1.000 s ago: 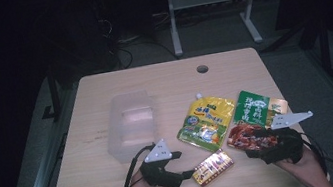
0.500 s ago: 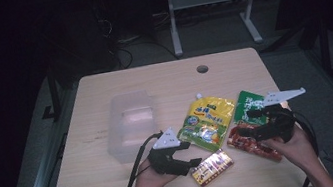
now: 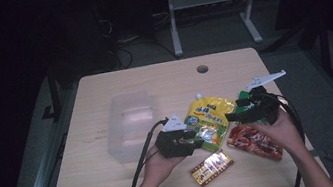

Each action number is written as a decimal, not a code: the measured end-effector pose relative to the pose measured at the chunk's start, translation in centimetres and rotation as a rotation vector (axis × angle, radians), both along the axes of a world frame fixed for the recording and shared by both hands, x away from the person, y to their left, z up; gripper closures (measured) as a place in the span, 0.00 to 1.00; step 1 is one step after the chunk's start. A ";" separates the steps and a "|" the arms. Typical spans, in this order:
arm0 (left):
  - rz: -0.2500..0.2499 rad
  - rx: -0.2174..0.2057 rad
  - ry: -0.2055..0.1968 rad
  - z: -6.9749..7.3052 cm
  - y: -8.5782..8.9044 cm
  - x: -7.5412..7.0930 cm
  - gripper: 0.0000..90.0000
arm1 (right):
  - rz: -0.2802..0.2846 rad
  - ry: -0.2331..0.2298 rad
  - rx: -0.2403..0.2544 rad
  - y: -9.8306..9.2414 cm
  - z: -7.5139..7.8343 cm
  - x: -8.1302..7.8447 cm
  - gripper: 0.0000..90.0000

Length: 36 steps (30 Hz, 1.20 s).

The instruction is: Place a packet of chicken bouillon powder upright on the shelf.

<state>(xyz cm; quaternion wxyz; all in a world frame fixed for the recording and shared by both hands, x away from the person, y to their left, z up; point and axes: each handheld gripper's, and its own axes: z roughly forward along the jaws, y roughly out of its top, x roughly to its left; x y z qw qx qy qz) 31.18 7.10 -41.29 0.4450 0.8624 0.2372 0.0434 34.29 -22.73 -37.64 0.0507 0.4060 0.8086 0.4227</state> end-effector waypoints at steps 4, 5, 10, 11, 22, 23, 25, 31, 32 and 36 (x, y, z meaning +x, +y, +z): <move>0.021 0.038 0.001 -0.3 -0.8 0.7 0.76 | -0.027 0.037 -0.019 0.1 -0.4 1.4 0.25; 0.023 0.042 0.005 -0.4 -1.0 0.9 0.78 | -0.035 0.049 -0.022 0.1 -0.6 1.8 0.25; 0.047 0.090 0.005 -1.0 -1.4 1.8 0.91 | -0.104 0.095 -0.071 0.5 -0.8 3.6 0.27; 0.048 0.107 0.002 -1.2 -1.5 2.0 0.93 | -0.117 0.106 -0.084 0.6 -0.9 4.0 0.27; 0.097 0.212 0.013 -2.9 -2.9 2.9 0.99 | -0.203 0.194 -0.144 0.6 -3.2 6.6 0.30; 0.101 0.215 0.020 -3.0 -2.9 2.9 0.99 | -0.216 0.216 -0.143 0.5 -3.3 6.8 0.30; 0.098 0.219 0.024 -3.2 -3.0 2.9 0.99 | -0.227 0.243 -0.125 0.3 -3.8 7.2 0.30; 0.097 0.226 0.029 -3.3 -3.3 2.9 1.00 | -0.250 0.292 -0.145 0.3 -5.2 8.0 0.31; 0.097 0.226 0.029 -3.3 -3.3 2.9 1.00 | -0.260 0.302 -0.154 0.3 -5.4 8.1 0.30; 0.098 0.231 0.033 -3.3 -3.4 2.9 1.00 | -0.259 0.329 -0.142 0.5 -5.9 8.4 0.32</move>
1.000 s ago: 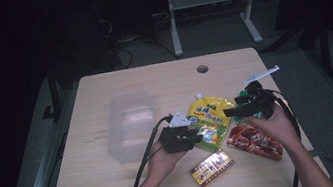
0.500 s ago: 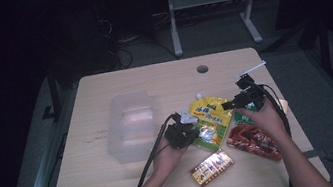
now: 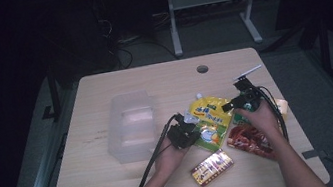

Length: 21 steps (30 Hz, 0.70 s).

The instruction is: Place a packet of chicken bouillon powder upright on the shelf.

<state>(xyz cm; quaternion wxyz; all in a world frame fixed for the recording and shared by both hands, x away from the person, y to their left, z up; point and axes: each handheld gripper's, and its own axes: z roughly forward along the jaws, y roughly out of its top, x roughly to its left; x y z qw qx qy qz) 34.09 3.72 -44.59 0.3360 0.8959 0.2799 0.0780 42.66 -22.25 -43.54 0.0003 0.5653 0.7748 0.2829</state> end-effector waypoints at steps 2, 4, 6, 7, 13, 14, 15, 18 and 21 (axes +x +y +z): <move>0.000 0.002 0.006 0.0 0.0 0.1 1.00 | -0.005 0.013 0.002 0.2 -0.3 0.1 0.35; -0.002 0.011 0.005 0.1 -0.2 0.0 1.00 | -0.009 0.019 0.005 0.2 -0.5 0.2 0.36; -0.008 0.025 -0.002 0.1 -0.2 0.0 1.00 | 0.003 0.019 0.029 0.3 -0.6 0.2 0.36; -0.011 0.030 -0.005 0.1 -0.2 0.1 1.00 | 0.015 0.025 0.038 0.3 -0.7 0.2 0.36; -0.016 0.041 0.005 0.2 -0.4 0.1 1.00 | 0.037 0.030 0.056 0.7 -1.2 0.3 0.51; -0.016 0.037 0.005 0.1 -0.4 0.2 0.99 | 0.047 0.033 0.069 0.8 -1.1 0.2 0.54; -0.015 0.034 0.009 0.1 -0.3 0.2 0.99 | 0.060 0.030 0.080 0.8 -1.1 0.2 0.58; -0.018 0.038 0.011 0.1 -0.4 0.2 1.00 | 0.082 0.020 0.097 1.1 -1.1 0.2 0.65; -0.020 0.043 0.011 0.1 -0.4 0.2 1.00 | 0.079 0.021 0.112 1.4 -1.2 0.3 0.69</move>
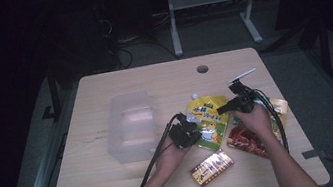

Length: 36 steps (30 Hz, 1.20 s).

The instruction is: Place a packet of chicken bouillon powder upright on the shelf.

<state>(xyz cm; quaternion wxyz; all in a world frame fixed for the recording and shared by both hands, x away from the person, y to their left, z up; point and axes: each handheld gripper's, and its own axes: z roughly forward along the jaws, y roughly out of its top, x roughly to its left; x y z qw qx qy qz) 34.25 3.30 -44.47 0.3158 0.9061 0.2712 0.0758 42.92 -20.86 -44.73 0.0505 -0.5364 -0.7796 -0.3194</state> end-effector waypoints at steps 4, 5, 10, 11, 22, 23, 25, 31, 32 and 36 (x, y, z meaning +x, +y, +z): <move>0.000 0.001 0.002 0.0 0.0 0.0 1.00 | -0.009 0.007 -0.010 0.2 -0.6 0.2 0.76; -0.003 0.006 -0.001 0.0 -0.1 0.0 1.00 | -0.011 0.002 -0.018 0.3 -0.6 0.1 0.78; 0.000 0.004 0.000 0.0 -0.1 0.0 1.00 | -0.015 0.002 -0.044 0.7 -0.6 0.1 0.82; -0.001 0.003 -0.003 0.0 -0.1 0.0 1.00 | -0.014 -0.001 -0.047 0.8 -0.6 0.1 0.85; -0.020 -0.020 -0.015 0.5 0.0 -0.4 0.94 | 0.033 -0.057 -0.103 1.2 0.9 -0.2 1.00; -0.030 -0.019 -0.022 0.6 0.1 -0.5 0.94 | 0.038 -0.062 -0.103 1.2 1.2 -0.3 1.00; -0.041 -0.034 -0.028 1.0 0.1 -0.7 0.92 | 0.047 -0.085 -0.089 1.1 1.7 -0.5 1.00; -0.058 -0.074 -0.042 2.1 0.5 -1.4 0.87 | 0.071 -0.151 -0.073 1.4 4.3 -1.1 1.00; -0.058 -0.083 -0.044 2.2 0.6 -1.5 0.86 | 0.071 -0.161 -0.073 1.6 4.8 -1.2 1.00; -0.061 -0.104 -0.052 2.8 1.2 -2.0 0.83 | 0.100 -0.209 -0.083 2.2 6.7 -1.6 1.00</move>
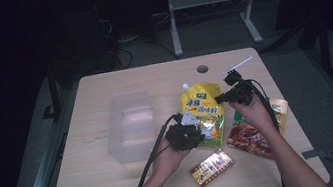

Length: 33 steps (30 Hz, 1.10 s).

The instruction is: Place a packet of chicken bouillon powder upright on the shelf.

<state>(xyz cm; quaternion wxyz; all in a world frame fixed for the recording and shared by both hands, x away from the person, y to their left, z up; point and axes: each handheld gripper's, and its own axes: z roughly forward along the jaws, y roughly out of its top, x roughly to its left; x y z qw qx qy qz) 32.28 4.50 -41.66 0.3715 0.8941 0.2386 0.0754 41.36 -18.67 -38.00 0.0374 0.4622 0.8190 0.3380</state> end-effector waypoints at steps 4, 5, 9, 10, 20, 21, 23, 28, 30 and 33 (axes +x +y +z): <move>-0.009 -0.029 -0.004 0.3 0.6 -0.5 0.77 | 0.041 -0.052 0.009 0.7 1.8 -0.5 1.00; -0.011 -0.032 -0.003 0.3 0.6 -0.8 0.76 | 0.046 -0.054 0.016 0.9 2.2 -0.6 1.00; -0.024 -0.032 -0.012 0.7 0.9 -1.4 0.72 | 0.076 -0.089 0.008 1.6 3.6 -1.2 1.00; -0.024 -0.040 -0.014 0.8 1.0 -1.5 0.71 | 0.085 -0.101 0.005 1.7 3.9 -1.3 1.00; -0.001 -0.057 -0.021 0.8 2.0 -2.0 0.66 | 0.106 -0.260 -0.037 1.6 5.9 -4.0 1.00; 0.001 -0.055 -0.023 0.7 2.0 -2.0 0.66 | 0.110 -0.269 -0.034 1.5 5.9 -4.3 1.00; 0.011 -0.056 -0.023 0.6 2.2 -1.9 0.65 | 0.121 -0.297 -0.037 1.3 5.9 -4.9 1.00; 0.041 -0.051 -0.008 0.3 2.1 -1.6 0.63 | 0.146 -0.347 -0.020 0.6 5.4 -6.4 1.00; 0.046 -0.033 -0.018 0.2 2.0 -1.5 0.63 | 0.152 -0.353 -0.005 0.2 5.1 -6.9 1.00; 0.051 -0.034 0.000 0.0 1.7 -1.5 0.63 | 0.158 -0.356 0.021 -0.4 4.6 -7.8 1.00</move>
